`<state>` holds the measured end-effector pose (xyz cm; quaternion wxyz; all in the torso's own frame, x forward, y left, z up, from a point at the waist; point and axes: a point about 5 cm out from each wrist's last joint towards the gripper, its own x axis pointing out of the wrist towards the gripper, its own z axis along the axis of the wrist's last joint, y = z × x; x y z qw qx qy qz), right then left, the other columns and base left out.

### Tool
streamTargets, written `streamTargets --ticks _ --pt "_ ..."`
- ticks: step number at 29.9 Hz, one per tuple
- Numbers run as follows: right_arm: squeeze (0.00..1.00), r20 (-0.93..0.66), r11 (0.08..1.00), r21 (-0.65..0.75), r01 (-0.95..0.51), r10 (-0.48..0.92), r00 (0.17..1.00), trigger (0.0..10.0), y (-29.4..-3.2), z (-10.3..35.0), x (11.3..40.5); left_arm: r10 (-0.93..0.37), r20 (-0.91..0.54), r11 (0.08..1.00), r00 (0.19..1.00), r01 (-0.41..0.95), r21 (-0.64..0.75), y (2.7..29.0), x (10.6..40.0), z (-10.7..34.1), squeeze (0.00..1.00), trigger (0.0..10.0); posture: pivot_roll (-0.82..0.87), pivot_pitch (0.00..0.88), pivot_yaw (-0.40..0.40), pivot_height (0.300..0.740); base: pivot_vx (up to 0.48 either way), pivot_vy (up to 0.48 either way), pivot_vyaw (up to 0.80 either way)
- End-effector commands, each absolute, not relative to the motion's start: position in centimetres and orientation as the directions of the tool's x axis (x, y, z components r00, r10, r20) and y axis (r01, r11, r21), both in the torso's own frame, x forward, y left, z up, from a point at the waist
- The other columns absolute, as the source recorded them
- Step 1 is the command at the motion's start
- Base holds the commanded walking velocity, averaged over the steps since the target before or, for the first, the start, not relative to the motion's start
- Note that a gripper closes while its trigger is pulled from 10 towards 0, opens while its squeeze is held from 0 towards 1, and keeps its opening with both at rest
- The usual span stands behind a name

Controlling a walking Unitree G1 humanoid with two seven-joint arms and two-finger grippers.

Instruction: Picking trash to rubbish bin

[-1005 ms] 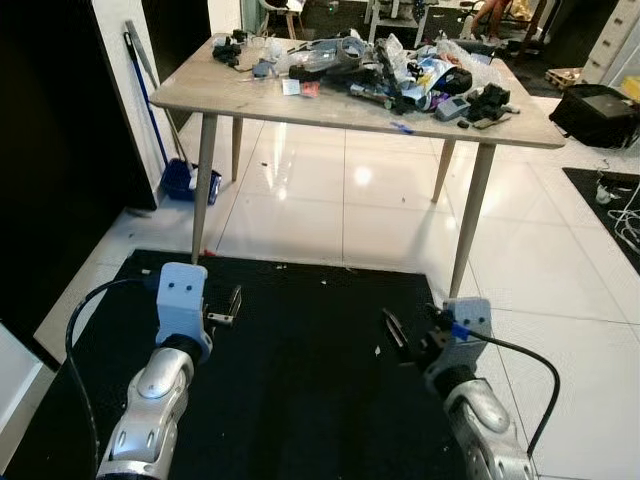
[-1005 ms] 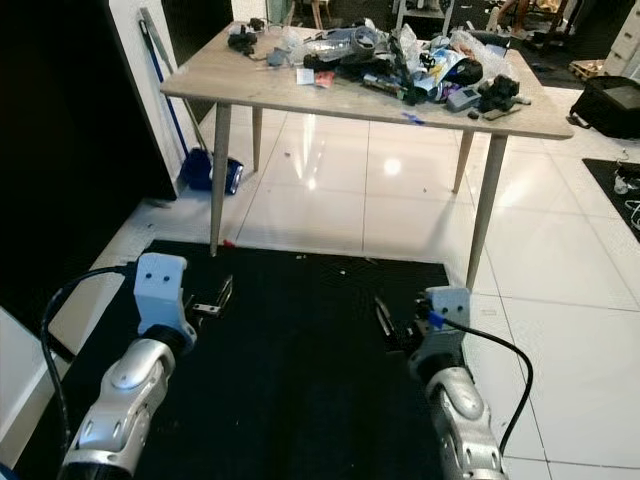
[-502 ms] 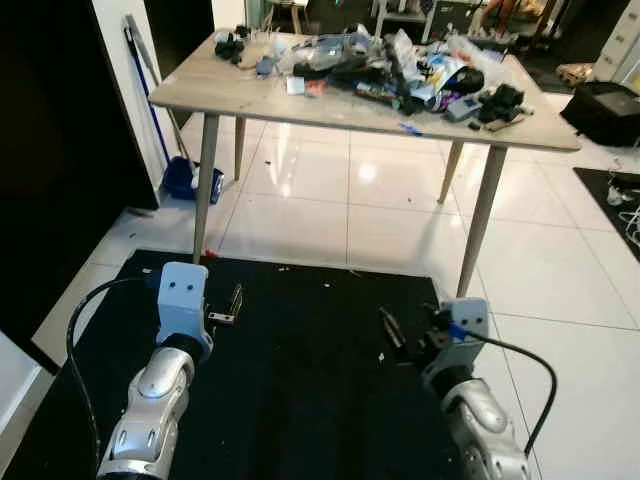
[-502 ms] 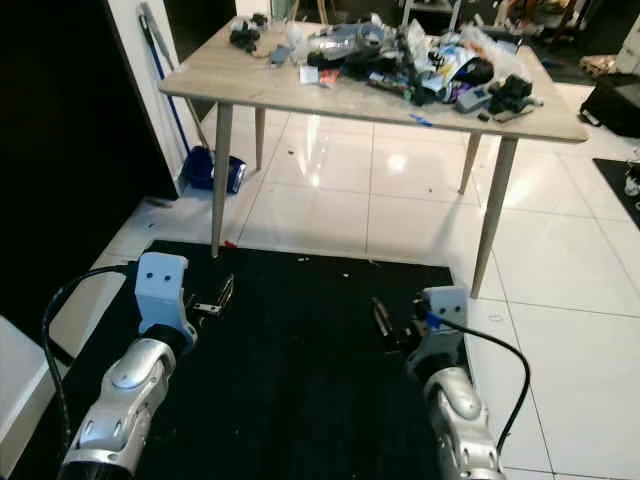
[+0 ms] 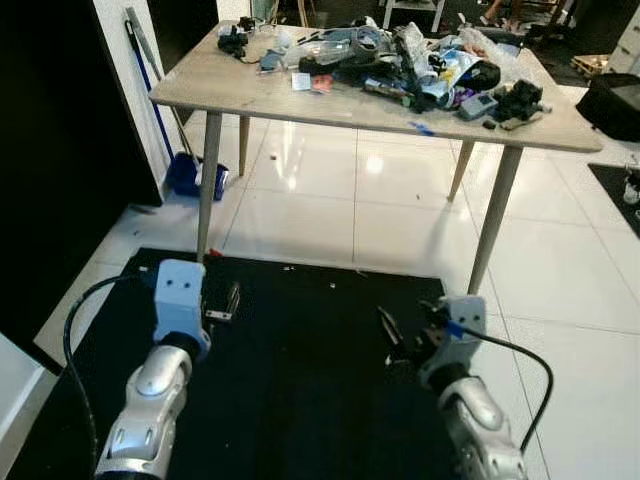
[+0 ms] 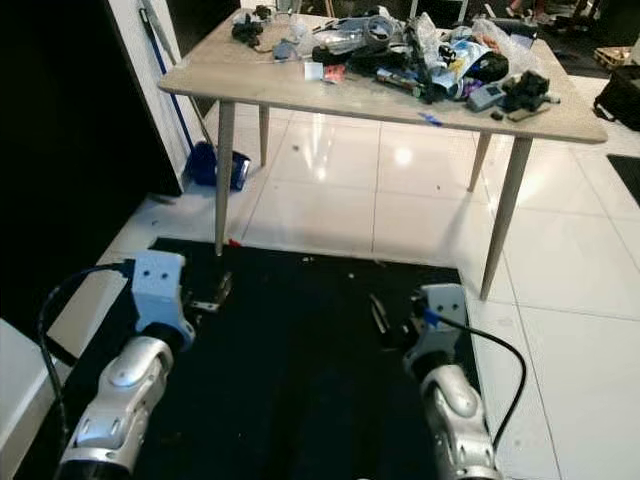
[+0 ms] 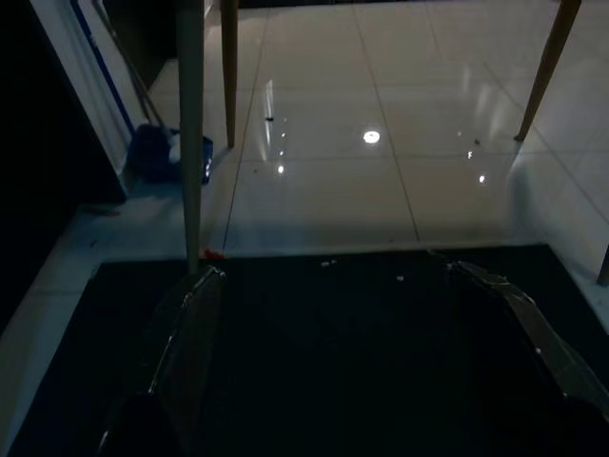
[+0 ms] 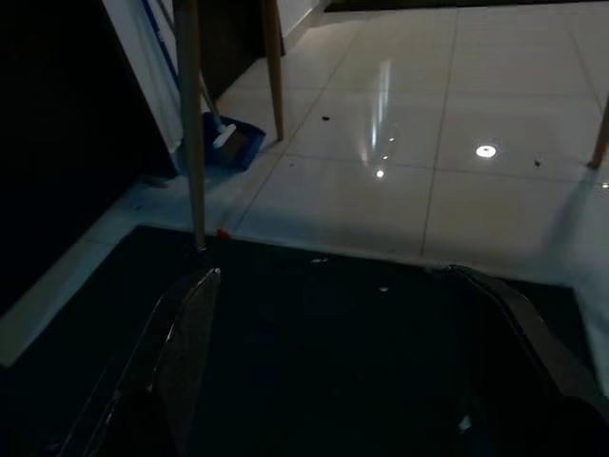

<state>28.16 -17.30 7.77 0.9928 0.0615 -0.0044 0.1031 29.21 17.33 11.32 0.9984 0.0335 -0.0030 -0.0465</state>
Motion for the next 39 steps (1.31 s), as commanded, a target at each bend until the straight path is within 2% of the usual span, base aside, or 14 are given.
streamTargets --ticks 1,19,39 --pt "0.0 0.023 0.967 0.134 -0.214 0.213 0.977 10.0 -16.8 7.7 28.0 -0.079 -0.022 0.994 0.997 0.08 0.074 17.8 29.0 10.9 0.0 10.0 0.0 0.121 -0.031 0.74 0.262 0.0 0.0" --pt "0.0 0.06 0.965 0.128 -0.228 0.222 0.973 10.0 -16.9 8.7 28.5 -0.074 -0.016 0.994 0.997 0.075 0.076 17.9 29.0 11.0 0.0 10.0 0.0 0.098 -0.041 0.74 0.262 0.0 0.0" --pt "0.0 0.1 0.973 0.048 -0.224 0.218 0.971 10.0 -17.1 9.8 28.9 -0.066 -0.01 0.996 0.998 0.066 0.066 18.0 28.9 11.1 0.0 10.0 -0.01 0.103 -0.052 0.74 0.267 0.0 0.03"
